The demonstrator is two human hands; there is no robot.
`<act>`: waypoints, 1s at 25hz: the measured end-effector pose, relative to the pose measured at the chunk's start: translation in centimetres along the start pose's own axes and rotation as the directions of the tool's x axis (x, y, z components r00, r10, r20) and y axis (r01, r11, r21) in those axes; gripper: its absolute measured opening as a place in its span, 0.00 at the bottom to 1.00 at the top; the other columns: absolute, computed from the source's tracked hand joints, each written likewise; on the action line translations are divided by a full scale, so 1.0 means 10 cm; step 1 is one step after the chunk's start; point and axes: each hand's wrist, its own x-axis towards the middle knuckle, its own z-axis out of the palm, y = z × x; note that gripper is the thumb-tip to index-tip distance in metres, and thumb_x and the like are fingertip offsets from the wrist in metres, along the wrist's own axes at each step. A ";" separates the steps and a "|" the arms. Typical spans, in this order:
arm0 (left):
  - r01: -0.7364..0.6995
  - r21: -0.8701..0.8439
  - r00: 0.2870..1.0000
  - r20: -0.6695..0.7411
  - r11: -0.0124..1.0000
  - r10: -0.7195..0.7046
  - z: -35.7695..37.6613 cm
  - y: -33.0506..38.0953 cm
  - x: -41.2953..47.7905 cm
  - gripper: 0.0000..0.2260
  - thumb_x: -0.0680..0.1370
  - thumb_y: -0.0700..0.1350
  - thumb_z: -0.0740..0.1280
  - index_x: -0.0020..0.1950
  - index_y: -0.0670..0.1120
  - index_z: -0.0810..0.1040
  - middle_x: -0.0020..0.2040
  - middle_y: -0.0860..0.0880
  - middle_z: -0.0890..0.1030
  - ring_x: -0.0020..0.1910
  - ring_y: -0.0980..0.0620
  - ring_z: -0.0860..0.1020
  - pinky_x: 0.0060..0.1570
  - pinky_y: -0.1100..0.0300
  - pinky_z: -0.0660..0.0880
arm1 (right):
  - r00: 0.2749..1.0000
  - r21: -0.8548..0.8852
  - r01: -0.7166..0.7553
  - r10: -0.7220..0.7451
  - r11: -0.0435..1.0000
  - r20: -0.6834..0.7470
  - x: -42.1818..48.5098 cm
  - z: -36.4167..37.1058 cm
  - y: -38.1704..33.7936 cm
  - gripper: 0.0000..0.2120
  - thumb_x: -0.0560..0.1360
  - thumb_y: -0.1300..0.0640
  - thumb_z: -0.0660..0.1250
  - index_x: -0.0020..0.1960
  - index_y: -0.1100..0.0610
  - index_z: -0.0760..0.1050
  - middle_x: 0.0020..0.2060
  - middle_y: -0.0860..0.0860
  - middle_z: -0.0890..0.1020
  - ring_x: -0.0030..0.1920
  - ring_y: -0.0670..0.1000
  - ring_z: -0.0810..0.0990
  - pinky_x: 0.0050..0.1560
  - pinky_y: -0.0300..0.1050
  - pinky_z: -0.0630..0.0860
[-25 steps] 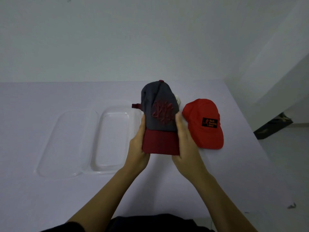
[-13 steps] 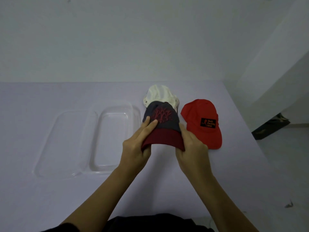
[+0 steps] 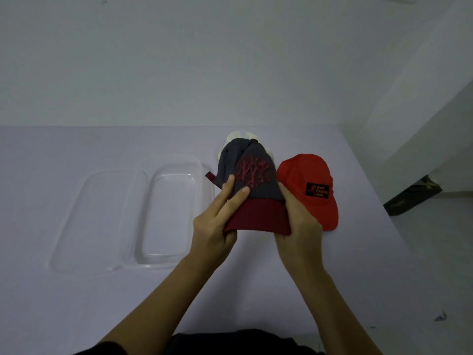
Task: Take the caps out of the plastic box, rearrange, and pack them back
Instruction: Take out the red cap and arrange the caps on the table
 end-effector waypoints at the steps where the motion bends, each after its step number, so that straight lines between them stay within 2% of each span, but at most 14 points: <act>1: -0.048 0.043 0.997 0.064 0.998 0.045 0.00 -0.07 -0.06 0.21 0.74 0.35 0.59 0.66 0.47 0.70 0.68 0.39 0.70 0.63 0.47 0.75 0.55 0.70 0.73 | 0.999 -0.032 0.009 -0.008 0.999 0.049 0.01 -0.03 0.07 0.27 0.74 0.60 0.64 0.72 0.56 0.64 0.67 0.58 0.73 0.64 0.55 0.74 0.62 0.45 0.75; 3: -0.147 0.050 0.973 0.189 0.988 0.135 -0.06 -0.22 -0.17 0.22 0.78 0.38 0.61 0.71 0.51 0.66 0.72 0.42 0.67 0.69 0.45 0.69 0.65 0.61 0.70 | 0.986 -0.130 0.066 -0.045 0.989 0.161 -0.02 -0.08 0.20 0.33 0.74 0.64 0.67 0.74 0.49 0.58 0.74 0.57 0.60 0.72 0.58 0.63 0.67 0.50 0.68; 5: -0.212 -0.005 0.950 0.236 0.977 0.207 -0.10 -0.32 -0.24 0.26 0.75 0.34 0.66 0.71 0.48 0.67 0.70 0.47 0.68 0.71 0.49 0.67 0.68 0.58 0.68 | 0.977 -0.183 0.139 -0.105 0.973 0.184 -0.09 -0.06 0.22 0.36 0.73 0.67 0.68 0.74 0.47 0.56 0.75 0.58 0.58 0.73 0.59 0.61 0.67 0.49 0.65; 7: -0.210 -0.030 0.962 0.173 0.977 0.212 -0.10 -0.33 -0.26 0.23 0.72 0.32 0.68 0.66 0.42 0.70 0.67 0.45 0.73 0.70 0.49 0.69 0.67 0.57 0.70 | 0.979 -0.134 0.142 -0.119 0.981 0.168 -0.18 0.02 0.18 0.36 0.72 0.66 0.67 0.74 0.49 0.56 0.73 0.59 0.62 0.72 0.55 0.64 0.65 0.39 0.66; 10: -0.224 0.009 0.967 0.126 0.975 0.221 -0.06 -0.29 -0.21 0.21 0.71 0.33 0.70 0.63 0.39 0.72 0.62 0.41 0.75 0.66 0.46 0.72 0.64 0.53 0.73 | 0.989 -0.021 0.092 -0.089 0.996 0.115 -0.22 0.09 0.15 0.34 0.72 0.63 0.63 0.74 0.49 0.55 0.73 0.58 0.63 0.70 0.41 0.59 0.65 0.22 0.56; 12: -0.285 0.020 0.940 0.203 0.958 0.276 -0.08 -0.28 -0.24 0.20 0.75 0.37 0.68 0.66 0.42 0.71 0.66 0.43 0.74 0.68 0.46 0.71 0.62 0.54 0.75 | 0.985 -0.009 0.117 -0.115 0.993 0.126 -0.21 0.05 0.21 0.34 0.73 0.63 0.63 0.74 0.45 0.54 0.73 0.56 0.62 0.72 0.44 0.58 0.67 0.24 0.56; 14: -0.286 -0.092 0.886 0.352 0.954 0.300 -0.19 -0.32 -0.31 0.24 0.77 0.45 0.65 0.72 0.47 0.64 0.74 0.48 0.66 0.72 0.46 0.66 0.66 0.53 0.71 | 0.974 -0.021 0.173 -0.168 0.985 0.151 -0.18 -0.05 0.32 0.32 0.75 0.61 0.61 0.74 0.44 0.53 0.74 0.55 0.60 0.73 0.50 0.60 0.69 0.29 0.58; 15: -0.218 -0.175 0.865 0.420 0.960 0.273 -0.26 -0.37 -0.33 0.28 0.76 0.47 0.65 0.75 0.49 0.60 0.76 0.50 0.61 0.74 0.47 0.64 0.69 0.53 0.67 | 0.968 -0.034 0.204 -0.197 0.978 0.158 -0.17 -0.10 0.36 0.31 0.76 0.59 0.59 0.75 0.43 0.53 0.75 0.54 0.59 0.73 0.52 0.60 0.70 0.32 0.59; 17: 0.030 -0.275 0.910 0.406 0.961 0.088 -0.33 -0.43 -0.25 0.33 0.73 0.47 0.65 0.76 0.51 0.56 0.77 0.54 0.59 0.75 0.49 0.61 0.71 0.58 0.63 | 0.954 -0.061 0.265 -0.252 0.962 0.164 -0.14 -0.18 0.41 0.30 0.77 0.57 0.56 0.75 0.43 0.51 0.74 0.54 0.57 0.74 0.54 0.59 0.72 0.35 0.57; 18: 0.218 -0.328 0.936 0.338 0.919 -0.102 -0.31 -0.46 -0.15 0.32 0.73 0.49 0.65 0.76 0.51 0.58 0.76 0.54 0.61 0.75 0.51 0.62 0.70 0.61 0.64 | 0.948 -0.068 0.287 -0.273 0.955 0.165 -0.13 -0.19 0.41 0.30 0.77 0.57 0.56 0.75 0.43 0.50 0.74 0.55 0.56 0.74 0.54 0.58 0.73 0.37 0.57; 19: 0.441 -0.406 0.893 0.286 0.800 -0.347 -0.30 -0.47 0.02 0.29 0.75 0.51 0.64 0.75 0.50 0.60 0.75 0.52 0.63 0.74 0.51 0.63 0.67 0.64 0.66 | 0.944 -0.068 0.298 -0.283 0.952 0.169 -0.12 -0.19 0.39 0.29 0.78 0.57 0.55 0.75 0.44 0.50 0.74 0.55 0.56 0.74 0.55 0.57 0.73 0.38 0.56; 21: 0.706 -0.542 0.700 0.437 0.455 -0.565 -0.33 -0.49 0.31 0.23 0.79 0.54 0.59 0.73 0.49 0.65 0.73 0.48 0.68 0.71 0.49 0.67 0.64 0.61 0.69 | 0.937 -0.064 0.312 -0.295 0.948 0.189 -0.13 -0.15 0.34 0.27 0.79 0.54 0.54 0.75 0.43 0.50 0.74 0.54 0.54 0.75 0.53 0.54 0.74 0.39 0.53; 22: 0.801 -0.501 0.592 0.580 0.329 -0.559 -0.31 -0.52 0.49 0.24 0.78 0.59 0.57 0.71 0.50 0.68 0.71 0.47 0.71 0.69 0.49 0.71 0.64 0.57 0.69 | 0.931 -0.063 0.319 -0.301 0.945 0.208 -0.14 -0.13 0.32 0.27 0.79 0.53 0.53 0.75 0.42 0.50 0.75 0.51 0.53 0.76 0.52 0.51 0.75 0.40 0.52; 25: 0.888 -0.242 0.416 0.786 0.390 -0.458 -0.18 -0.44 0.85 0.25 0.77 0.64 0.55 0.66 0.52 0.75 0.63 0.50 0.80 0.61 0.52 0.78 0.60 0.54 0.74 | 0.924 -0.089 0.305 -0.271 0.948 0.269 -0.20 -0.09 0.33 0.29 0.78 0.56 0.53 0.75 0.41 0.49 0.76 0.43 0.46 0.77 0.48 0.46 0.73 0.48 0.52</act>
